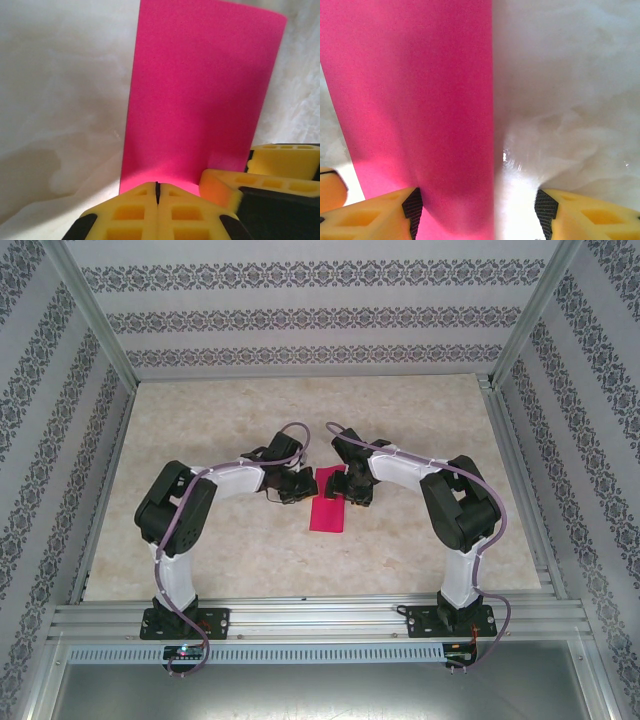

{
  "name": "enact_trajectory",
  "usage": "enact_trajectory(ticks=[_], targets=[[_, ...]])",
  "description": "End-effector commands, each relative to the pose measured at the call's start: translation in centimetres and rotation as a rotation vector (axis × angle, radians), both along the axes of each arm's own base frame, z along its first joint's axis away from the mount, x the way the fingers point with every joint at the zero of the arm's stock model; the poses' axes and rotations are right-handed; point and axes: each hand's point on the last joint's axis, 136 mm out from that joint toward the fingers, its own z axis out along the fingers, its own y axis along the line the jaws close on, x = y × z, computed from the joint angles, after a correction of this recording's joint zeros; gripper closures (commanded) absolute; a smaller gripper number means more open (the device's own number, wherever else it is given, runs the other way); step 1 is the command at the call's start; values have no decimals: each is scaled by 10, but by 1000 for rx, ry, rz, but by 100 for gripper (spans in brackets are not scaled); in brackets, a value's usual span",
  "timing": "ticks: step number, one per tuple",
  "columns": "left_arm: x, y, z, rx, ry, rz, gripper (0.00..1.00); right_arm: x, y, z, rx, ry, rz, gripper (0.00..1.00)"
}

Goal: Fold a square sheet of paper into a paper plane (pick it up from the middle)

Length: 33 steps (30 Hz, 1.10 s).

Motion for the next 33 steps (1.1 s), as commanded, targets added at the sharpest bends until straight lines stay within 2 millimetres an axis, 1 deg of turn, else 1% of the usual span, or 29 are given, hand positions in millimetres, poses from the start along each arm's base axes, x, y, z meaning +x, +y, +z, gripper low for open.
enact_trajectory(ticks=[1, 11, 15, 18, 20, 21, 24, 26, 28, 29, 30, 32, 33], targets=[[0, -12, 1, -24, 8, -22, 100, -22, -21, -37, -120, 101, 1, 34], [-3, -13, -16, -10, 39, -27, 100, -22, -22, -37, -120, 102, -2, 34], [-9, -7, -30, 27, 67, -22, 100, -21, -20, -35, -113, 94, -1, 33], [-14, -2, -38, 50, 81, -19, 100, -16, -16, -28, -91, 73, -3, 33], [-16, 2, -41, 65, 83, -17, 100, -10, -11, -18, -55, 43, -2, 31], [-17, 3, -43, 71, 84, -19, 100, -5, -9, -10, -33, 20, -8, 31], [-19, 5, -45, 81, 89, -25, 100, 11, -9, 24, 43, -89, -30, 30], [-19, 6, -46, 87, 90, -25, 100, 20, -10, 52, 114, -181, -53, 29], [-19, 6, -47, 88, 92, -26, 100, 23, -13, 71, 184, -241, -75, 29], [-18, 5, -46, 86, 89, -28, 100, 25, -11, 80, 244, -271, -79, 31], [-19, 5, -46, 87, 90, -29, 100, 25, -6, 86, 304, -288, -77, 37], [-18, 5, -46, 88, 88, -31, 100, 24, 11, 96, 455, -302, -53, 57], [-18, 5, -45, 87, 89, -32, 100, 21, 19, 97, 504, -294, -44, 64]])
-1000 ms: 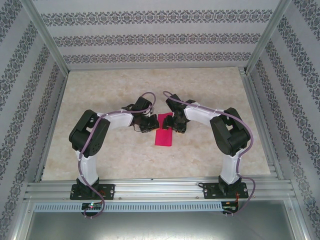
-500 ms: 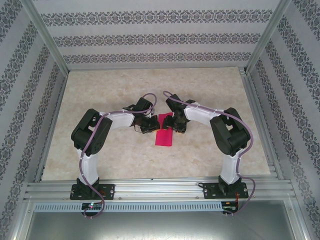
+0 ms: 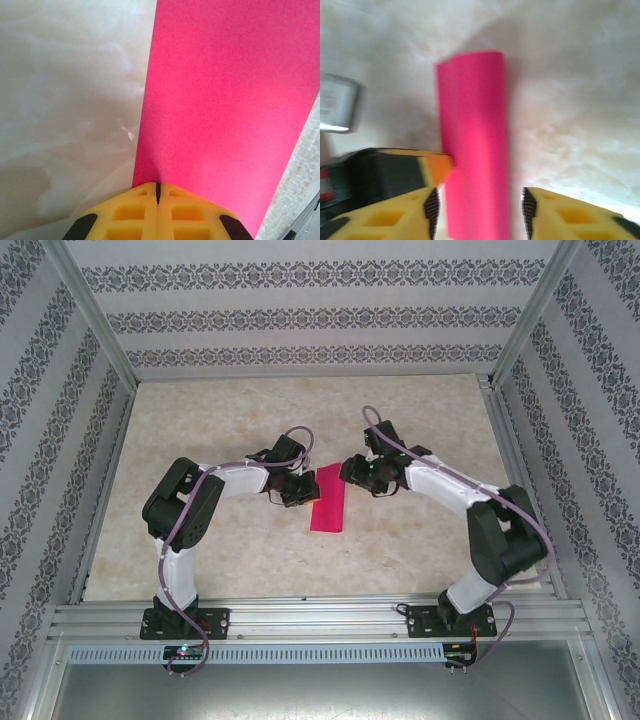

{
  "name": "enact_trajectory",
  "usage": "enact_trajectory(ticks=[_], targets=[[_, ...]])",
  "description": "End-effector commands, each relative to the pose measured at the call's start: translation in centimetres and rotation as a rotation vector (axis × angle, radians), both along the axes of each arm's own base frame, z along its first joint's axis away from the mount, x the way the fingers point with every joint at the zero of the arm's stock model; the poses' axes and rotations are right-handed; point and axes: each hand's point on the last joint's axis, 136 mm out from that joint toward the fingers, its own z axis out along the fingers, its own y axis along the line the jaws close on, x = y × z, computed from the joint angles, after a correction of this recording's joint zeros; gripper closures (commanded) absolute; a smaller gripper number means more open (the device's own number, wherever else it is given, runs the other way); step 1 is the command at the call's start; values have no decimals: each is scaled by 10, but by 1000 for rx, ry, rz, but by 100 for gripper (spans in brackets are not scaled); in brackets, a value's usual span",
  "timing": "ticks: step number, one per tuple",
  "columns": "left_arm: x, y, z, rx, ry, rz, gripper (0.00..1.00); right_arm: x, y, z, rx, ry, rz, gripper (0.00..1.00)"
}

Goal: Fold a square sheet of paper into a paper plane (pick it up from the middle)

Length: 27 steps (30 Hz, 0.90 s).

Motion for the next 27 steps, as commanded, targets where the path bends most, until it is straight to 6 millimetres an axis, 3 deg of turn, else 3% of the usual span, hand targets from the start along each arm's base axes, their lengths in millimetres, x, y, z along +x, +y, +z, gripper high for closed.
enact_trajectory(ticks=[1, 5, 8, 27], targets=[[-15, 9, -31, 90, 55, -17, 100, -1, 40, 13, 238, -37, 91, 72], [-15, 8, -31, 90, 58, -20, 100, -8, 59, -6, 293, 13, 131, 95], [-15, 9, -32, 94, 59, -24, 100, -12, 58, -26, 271, 49, 128, 100], [-18, 9, -34, 96, 70, -27, 100, -36, 19, -91, 153, 162, 86, 98]])
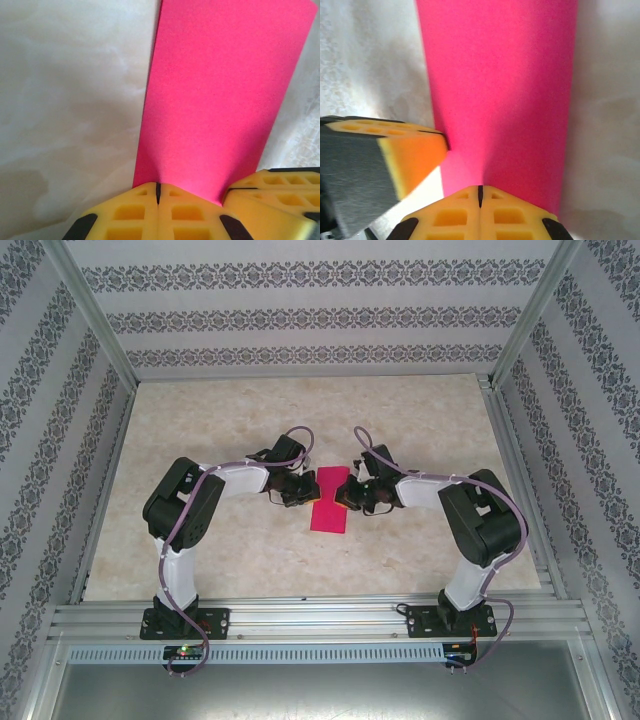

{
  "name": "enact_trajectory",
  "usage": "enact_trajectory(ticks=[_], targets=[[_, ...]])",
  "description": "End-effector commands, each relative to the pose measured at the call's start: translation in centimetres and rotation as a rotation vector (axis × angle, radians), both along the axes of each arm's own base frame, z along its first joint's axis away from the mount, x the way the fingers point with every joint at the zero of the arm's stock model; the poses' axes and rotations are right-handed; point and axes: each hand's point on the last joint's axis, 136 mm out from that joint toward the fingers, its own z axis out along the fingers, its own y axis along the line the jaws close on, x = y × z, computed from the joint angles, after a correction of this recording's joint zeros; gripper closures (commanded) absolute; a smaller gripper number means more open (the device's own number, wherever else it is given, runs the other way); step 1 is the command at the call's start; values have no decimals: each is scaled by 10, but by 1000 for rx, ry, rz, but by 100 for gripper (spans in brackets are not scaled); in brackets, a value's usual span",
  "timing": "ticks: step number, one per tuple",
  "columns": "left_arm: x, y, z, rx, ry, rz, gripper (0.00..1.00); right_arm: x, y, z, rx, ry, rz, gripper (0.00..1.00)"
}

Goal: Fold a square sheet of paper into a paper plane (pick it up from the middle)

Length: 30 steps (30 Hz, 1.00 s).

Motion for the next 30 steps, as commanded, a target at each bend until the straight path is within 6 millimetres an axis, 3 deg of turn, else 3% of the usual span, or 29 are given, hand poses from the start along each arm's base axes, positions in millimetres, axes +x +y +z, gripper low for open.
enact_trajectory(ticks=[1, 8, 12, 18, 21, 25, 30], targets=[[-19, 10, -34, 97, 74, -23, 100, -8, -12, -20, -35, 23, 2, 98], [-19, 10, -35, 99, 77, -26, 100, -23, -28, -44, -92, 48, -5, 96], [-20, 10, -35, 100, 77, -27, 100, -27, -32, -46, -105, 36, 7, 96], [-20, 11, -35, 102, 78, -25, 100, -9, -7, 9, 52, -106, 46, 93], [-20, 11, -35, 102, 77, -26, 100, -9, 1, 23, 93, -148, 67, 94], [-19, 10, -34, 101, 75, -28, 100, -14, 1, 16, 108, -128, 68, 94], [-20, 10, -35, 101, 78, -28, 100, -25, -4, -10, 86, -79, 61, 94]])
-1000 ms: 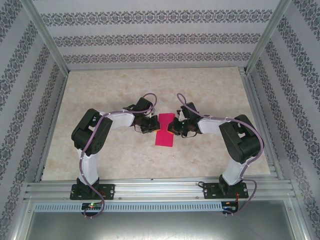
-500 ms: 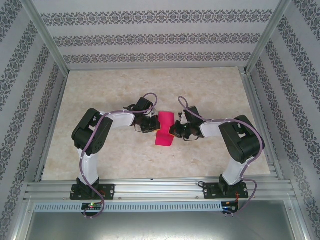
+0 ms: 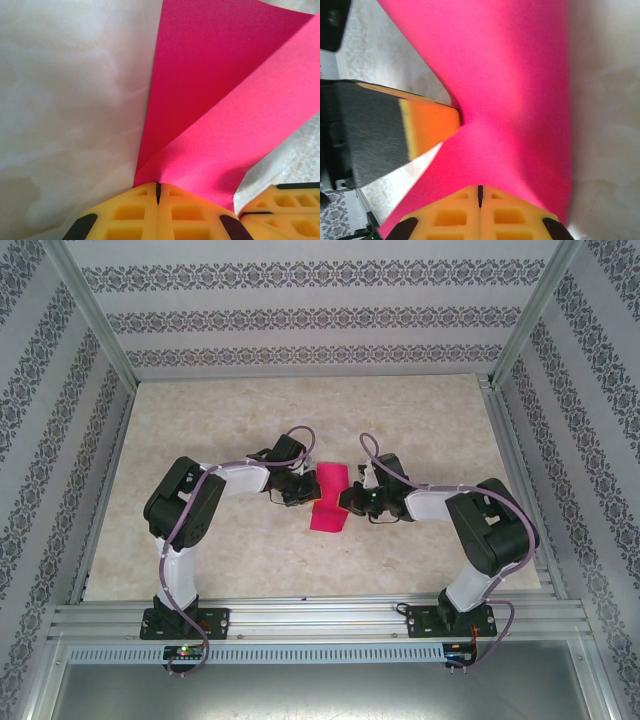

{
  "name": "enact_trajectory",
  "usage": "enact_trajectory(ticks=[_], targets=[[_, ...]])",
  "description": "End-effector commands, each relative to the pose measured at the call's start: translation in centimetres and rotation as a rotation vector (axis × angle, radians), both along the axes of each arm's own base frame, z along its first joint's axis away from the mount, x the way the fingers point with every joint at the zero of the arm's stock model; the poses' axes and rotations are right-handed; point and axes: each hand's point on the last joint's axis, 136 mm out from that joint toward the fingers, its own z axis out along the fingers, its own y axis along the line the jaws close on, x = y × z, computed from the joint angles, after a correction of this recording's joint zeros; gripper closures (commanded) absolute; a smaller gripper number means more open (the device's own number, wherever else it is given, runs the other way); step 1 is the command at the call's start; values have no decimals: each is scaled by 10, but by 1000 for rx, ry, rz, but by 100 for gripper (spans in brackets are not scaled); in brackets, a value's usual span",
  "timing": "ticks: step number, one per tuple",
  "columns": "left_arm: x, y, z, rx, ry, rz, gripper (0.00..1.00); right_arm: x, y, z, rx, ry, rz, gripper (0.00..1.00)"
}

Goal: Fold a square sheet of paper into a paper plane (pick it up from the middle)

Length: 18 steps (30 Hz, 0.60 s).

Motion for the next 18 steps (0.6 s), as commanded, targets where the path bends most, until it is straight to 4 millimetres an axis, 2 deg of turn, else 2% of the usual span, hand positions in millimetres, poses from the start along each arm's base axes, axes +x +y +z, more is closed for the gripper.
enact_trajectory(ticks=[1, 5, 8, 15, 18], targets=[[-20, 12, -35, 106, 83, -12, 100, -15, -1, -21, -7, 40, 20, 94], [-20, 12, -34, 109, 81, -15, 100, -26, -8, -37, -33, 65, 23, 94], [-21, 12, -34, 109, 83, -14, 100, -27, -10, -37, -34, 63, 23, 93], [-21, 12, -33, 108, 82, -15, 100, -19, 5, 10, 45, -39, 45, 93], [-21, 12, -34, 109, 82, -16, 100, -21, 10, 19, 65, -55, 59, 93]])
